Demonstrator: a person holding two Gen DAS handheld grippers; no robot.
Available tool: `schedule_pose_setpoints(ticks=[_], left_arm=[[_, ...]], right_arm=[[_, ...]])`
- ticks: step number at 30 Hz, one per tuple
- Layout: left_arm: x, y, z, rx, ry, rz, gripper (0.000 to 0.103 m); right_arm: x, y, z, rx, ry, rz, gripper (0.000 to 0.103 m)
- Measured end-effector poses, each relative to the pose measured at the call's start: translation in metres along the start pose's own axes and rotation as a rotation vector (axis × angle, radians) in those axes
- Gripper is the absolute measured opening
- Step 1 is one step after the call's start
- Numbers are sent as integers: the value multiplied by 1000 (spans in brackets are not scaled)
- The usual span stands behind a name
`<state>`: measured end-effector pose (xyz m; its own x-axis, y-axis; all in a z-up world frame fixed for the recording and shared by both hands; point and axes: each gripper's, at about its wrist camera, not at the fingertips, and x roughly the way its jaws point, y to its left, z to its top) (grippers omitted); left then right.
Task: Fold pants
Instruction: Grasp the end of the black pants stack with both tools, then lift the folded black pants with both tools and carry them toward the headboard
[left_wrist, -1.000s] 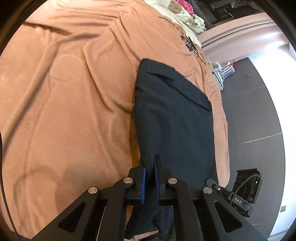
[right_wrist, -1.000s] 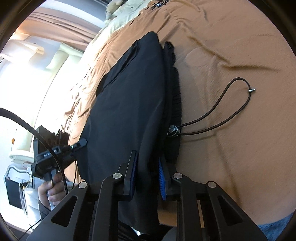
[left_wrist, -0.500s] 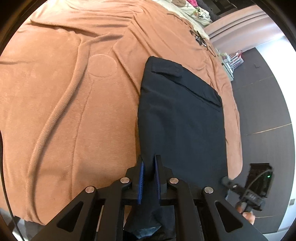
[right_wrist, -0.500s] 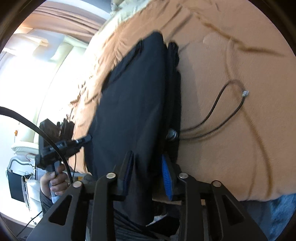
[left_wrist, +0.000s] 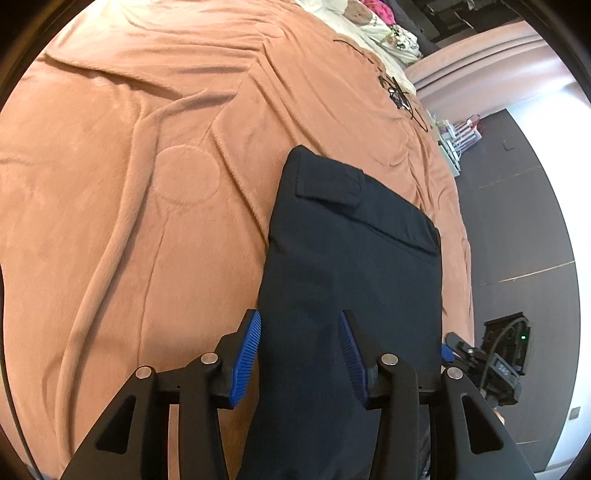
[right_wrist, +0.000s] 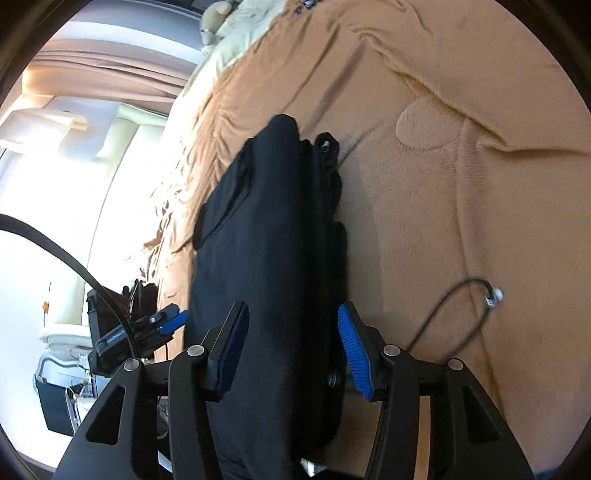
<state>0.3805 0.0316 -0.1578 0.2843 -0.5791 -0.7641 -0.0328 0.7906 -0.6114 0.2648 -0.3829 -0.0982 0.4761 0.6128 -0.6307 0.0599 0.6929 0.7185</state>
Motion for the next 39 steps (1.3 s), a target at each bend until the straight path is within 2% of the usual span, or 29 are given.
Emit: schedule_pose_setpoints(ticks=[6,17,20,23,28,30,39], left_arm=[[15,3,21,-10,11,-9,46],[49,11,54,-28,47,-43,46],[54,10,58,-30,45,-65,38],[47,6,59,-10,27,-77,29],[28,0,55,20,-15,-101,19],[19,-3,53,30,-33,-137,17],[-31,-20,37,79,-140,-183,13]], right_arm=[[30,-1,16,11,50,-23,48],[56,4,48,-16,92,17,48],[51,2,46,-36,92,21,38],[46,15,39,-78,62,31,27],[41,32,31,-129,20,60,22],[40,38,27,-154,6,72,21],[31,73,7,-257,-52,108,18]])
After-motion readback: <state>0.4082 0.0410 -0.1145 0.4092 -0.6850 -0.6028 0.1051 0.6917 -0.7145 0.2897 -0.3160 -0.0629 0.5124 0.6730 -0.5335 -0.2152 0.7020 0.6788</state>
